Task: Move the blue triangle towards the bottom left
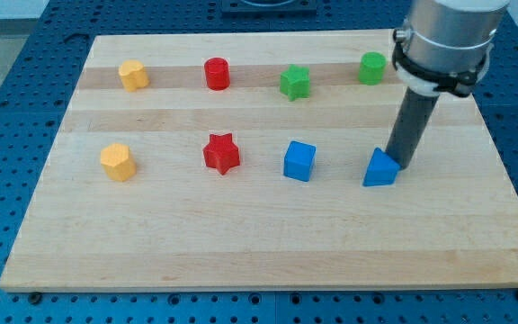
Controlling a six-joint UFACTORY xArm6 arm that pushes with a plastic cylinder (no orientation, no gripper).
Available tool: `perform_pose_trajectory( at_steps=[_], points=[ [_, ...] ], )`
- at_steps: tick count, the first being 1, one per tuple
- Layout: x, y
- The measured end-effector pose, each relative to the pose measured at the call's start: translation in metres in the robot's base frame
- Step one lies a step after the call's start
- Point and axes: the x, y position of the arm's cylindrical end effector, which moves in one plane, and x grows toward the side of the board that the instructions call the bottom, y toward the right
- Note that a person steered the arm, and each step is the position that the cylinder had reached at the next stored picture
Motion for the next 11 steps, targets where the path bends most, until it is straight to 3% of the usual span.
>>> perform_pose_trajectory(
  at_steps=[3, 4, 6, 7, 9, 10, 11],
  points=[
    [0.051, -0.114],
    [0.059, -0.122],
    [0.073, -0.064],
    [0.092, -0.076],
    [0.093, -0.141],
    [0.091, -0.123],
    [0.061, -0.101]
  ],
)
